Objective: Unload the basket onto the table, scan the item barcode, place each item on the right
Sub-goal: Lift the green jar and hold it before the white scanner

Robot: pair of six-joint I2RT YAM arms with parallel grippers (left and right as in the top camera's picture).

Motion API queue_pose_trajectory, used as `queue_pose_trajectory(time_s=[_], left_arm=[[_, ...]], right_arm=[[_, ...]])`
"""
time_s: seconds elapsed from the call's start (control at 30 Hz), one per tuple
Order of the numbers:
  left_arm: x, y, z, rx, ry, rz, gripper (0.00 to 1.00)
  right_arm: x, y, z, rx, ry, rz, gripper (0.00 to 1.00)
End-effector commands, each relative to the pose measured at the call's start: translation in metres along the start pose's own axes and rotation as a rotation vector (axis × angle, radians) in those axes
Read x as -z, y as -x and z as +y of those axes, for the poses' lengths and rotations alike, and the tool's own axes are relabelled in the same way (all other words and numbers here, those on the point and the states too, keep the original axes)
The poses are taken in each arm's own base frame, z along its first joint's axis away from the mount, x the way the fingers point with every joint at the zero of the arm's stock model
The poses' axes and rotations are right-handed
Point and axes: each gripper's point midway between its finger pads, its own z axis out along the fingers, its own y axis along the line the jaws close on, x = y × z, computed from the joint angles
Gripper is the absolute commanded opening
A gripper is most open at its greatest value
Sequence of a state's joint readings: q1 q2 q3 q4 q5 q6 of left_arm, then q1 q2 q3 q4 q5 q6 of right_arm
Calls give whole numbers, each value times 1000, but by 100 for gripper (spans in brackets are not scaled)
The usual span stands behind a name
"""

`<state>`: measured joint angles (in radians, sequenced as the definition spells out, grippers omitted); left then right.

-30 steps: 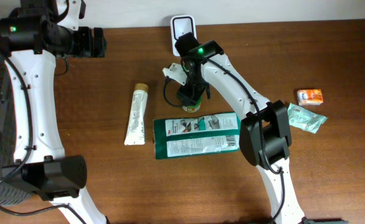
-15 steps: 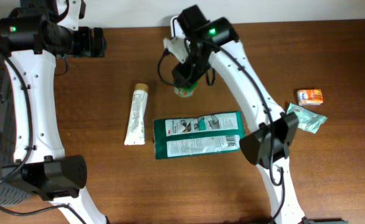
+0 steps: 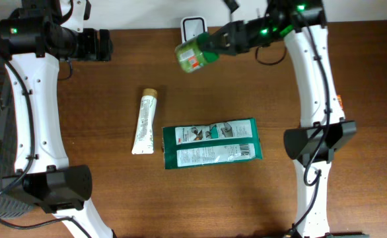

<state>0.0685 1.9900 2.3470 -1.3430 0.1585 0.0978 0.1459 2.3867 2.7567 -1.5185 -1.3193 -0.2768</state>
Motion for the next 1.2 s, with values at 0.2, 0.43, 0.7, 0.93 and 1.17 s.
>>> queue_pose_trajectory(time_s=[0.2,0.43,0.7,0.93,1.17], left_arm=[[5,3,-2,-20,-8,-15,99],[5,3,-2,-20,-8,-15,99],[5,3,-2,-20,-8,-15,99],[5,3,-2,-19,-8,-15,99],[5,3,-2,-20,-8,-15,99]], right_arm=[[1,3,7,38,-35,2,41],[-15,-22,-97,163,-754,259,42],[-13,23,-183,628,-1261,360,47],[-24,68,-209,1120,-1310,396,47],[-34,112,-202,1391,-1342,200,49]])
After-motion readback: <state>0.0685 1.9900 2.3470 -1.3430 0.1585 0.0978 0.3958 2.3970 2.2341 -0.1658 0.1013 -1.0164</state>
